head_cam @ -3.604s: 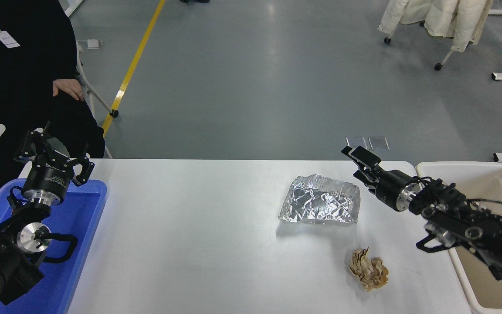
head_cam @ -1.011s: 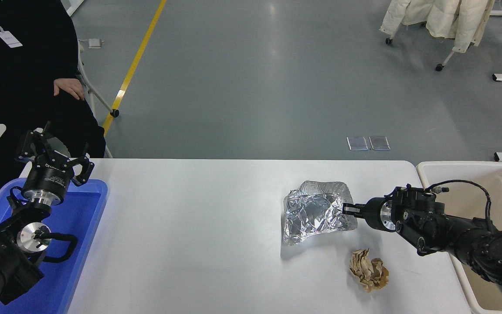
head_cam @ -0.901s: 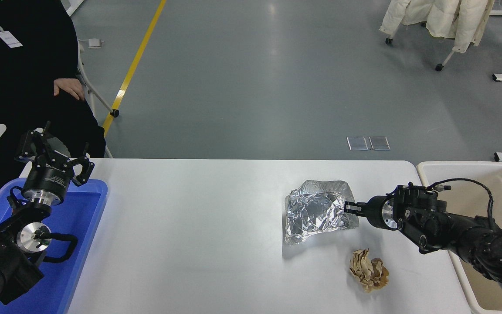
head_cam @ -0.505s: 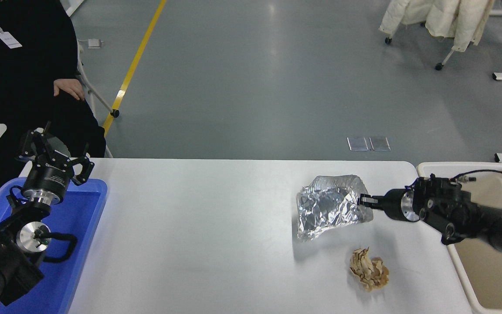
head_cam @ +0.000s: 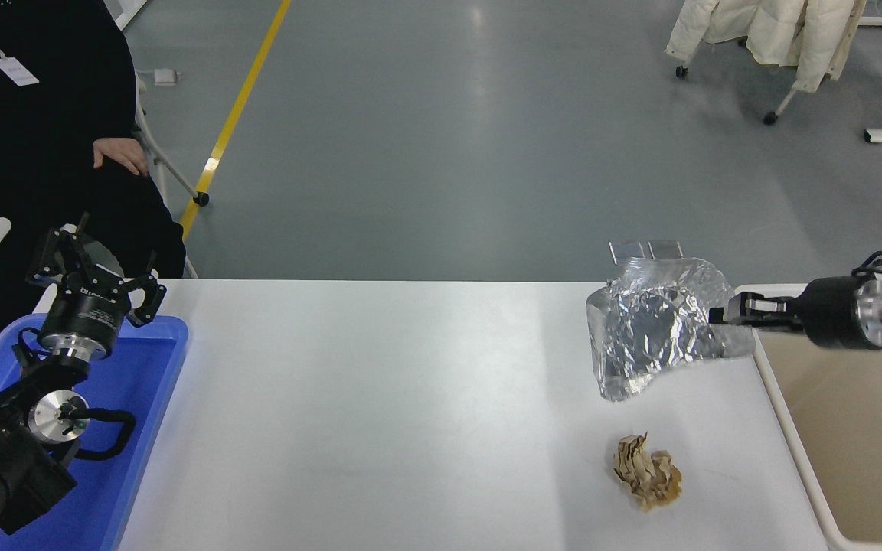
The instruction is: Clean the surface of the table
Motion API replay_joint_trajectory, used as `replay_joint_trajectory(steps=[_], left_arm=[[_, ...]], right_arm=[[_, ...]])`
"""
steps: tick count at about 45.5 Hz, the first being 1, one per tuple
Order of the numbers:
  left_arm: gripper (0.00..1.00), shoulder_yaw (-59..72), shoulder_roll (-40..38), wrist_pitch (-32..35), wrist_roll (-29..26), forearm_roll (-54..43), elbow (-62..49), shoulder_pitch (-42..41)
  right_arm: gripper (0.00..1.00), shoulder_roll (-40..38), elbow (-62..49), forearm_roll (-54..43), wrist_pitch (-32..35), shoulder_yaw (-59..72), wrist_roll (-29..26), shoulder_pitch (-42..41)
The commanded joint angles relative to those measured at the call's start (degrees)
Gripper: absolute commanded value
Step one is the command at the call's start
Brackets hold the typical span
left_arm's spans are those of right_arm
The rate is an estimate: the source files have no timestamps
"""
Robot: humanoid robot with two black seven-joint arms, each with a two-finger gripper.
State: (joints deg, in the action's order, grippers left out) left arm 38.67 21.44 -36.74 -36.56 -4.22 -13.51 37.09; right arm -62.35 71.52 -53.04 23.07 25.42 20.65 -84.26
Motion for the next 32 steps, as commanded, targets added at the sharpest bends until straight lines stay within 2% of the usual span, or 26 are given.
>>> replay_joint_trajectory(steps=[1, 8, 22, 32], left_arm=[[1.0, 0.0, 0.0, 0.0, 0.0, 0.0, 0.1, 0.0], [1.0, 0.0, 0.0, 0.0, 0.0, 0.0, 0.1, 0.0], [1.0, 0.0, 0.0, 0.0, 0.0, 0.0, 0.0, 0.0], [1.0, 0.0, 0.0, 0.0, 0.0, 0.0, 0.1, 0.0]], right_arm=[[0.0, -8.4, 2.9, -1.3, 7.9, -0.3, 0.0, -6.3], [0.0, -10.0, 2.9, -4.7, 13.6, -0.3, 0.0, -10.6], [0.0, -10.0, 2.2, -4.6, 13.6, -0.5, -0.1, -10.7], [0.0, -10.9, -5.2, -3.9, 12.8, -0.4, -0.2, -9.1]])
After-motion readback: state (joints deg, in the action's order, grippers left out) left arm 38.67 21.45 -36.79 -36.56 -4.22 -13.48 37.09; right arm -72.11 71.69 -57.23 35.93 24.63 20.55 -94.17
